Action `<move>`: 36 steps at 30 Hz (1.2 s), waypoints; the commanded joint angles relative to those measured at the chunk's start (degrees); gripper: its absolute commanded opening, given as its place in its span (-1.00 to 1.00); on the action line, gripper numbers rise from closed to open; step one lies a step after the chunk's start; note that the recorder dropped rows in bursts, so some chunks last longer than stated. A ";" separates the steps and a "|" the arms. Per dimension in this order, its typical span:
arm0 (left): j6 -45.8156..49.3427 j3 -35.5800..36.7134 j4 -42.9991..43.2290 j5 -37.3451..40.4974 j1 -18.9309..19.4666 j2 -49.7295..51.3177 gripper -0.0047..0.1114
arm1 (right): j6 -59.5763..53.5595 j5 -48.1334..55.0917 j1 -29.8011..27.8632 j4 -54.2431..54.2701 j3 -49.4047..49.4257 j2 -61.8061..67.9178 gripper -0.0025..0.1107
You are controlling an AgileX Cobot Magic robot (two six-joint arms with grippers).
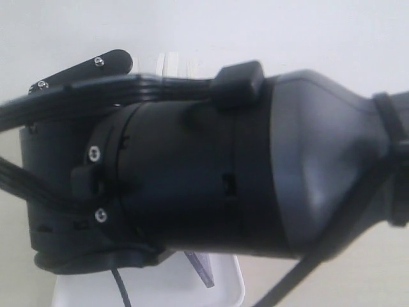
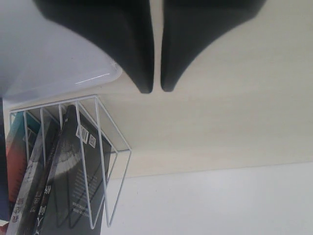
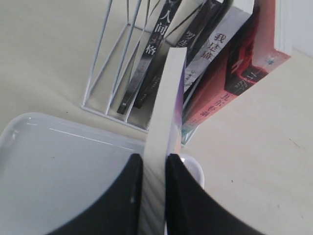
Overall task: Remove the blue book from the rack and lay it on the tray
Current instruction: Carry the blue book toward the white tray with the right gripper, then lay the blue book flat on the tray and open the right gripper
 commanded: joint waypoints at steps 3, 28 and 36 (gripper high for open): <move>-0.39 0.19 0.03 0.04 0.20 -0.18 -0.84 | -2.42 3.16 -0.15 -3.15 0.06 0.00 -0.96; -0.39 0.19 0.03 0.04 0.20 -0.18 -0.84 | 0.74 -1.90 -0.15 -5.71 0.06 5.17 -0.29; -0.39 0.19 0.03 0.04 0.20 -0.18 -0.84 | 2.63 -9.38 -0.15 -5.82 0.06 5.17 -0.29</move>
